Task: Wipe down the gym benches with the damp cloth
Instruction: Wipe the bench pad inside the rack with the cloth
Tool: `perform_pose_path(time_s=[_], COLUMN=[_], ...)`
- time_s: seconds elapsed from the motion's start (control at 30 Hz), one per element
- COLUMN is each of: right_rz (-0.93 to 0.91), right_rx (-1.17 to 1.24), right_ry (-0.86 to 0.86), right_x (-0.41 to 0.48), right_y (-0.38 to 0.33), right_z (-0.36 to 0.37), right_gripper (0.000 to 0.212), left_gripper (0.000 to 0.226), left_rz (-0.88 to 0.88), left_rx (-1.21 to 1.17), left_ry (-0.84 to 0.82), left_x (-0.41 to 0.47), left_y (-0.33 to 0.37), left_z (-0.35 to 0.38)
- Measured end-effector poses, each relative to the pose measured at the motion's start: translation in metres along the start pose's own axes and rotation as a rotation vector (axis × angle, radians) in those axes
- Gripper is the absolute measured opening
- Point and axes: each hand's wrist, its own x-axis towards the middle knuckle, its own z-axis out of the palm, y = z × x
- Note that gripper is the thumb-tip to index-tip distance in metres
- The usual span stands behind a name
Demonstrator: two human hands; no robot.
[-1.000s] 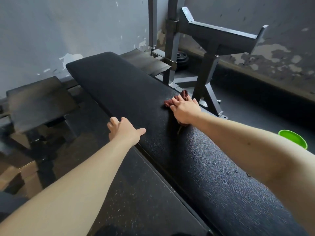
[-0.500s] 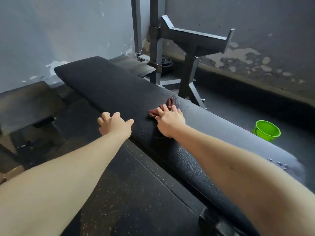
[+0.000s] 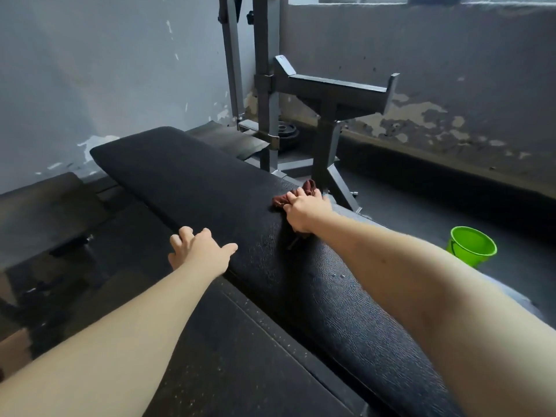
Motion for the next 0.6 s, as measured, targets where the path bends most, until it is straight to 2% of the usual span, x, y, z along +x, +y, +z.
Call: perform_pose_path(time_s=[0.1,0.23,0.33,0.5,0.6], right_rz=[0.051,0.048,-0.013,-0.221,-0.219], right_rx=[0.060,0.058,0.013,-0.014,-0.019], right_ry=[-0.026,0.023,0.069,0.057,0.051], right_x=[0.026,0.026,-0.002,-0.059,-0.047], right_y=[0.002,0.004,0.000,-0.009,0.002], right_z=[-0.006,0.002,0.011,0.023,0.019], right_gripper=[0.052,0.051,0.050,0.056,0.056], left_gripper=[0.066,0.065,0.066,0.069,0.069], left_rz=[-0.018,-0.020,-0.028,-0.040,-0.043], left_rx=[0.015,0.013,0.017,0.000,-0.004], left_ry=[-0.004,0.003,-0.004,-0.004,-0.004], left_x=[0.003,0.002,0.002,0.000,-0.001], left_y=[0.002,0.002,0.004,0.005,0.003], left_z=[0.001,0.003,0.002,0.001,0.000])
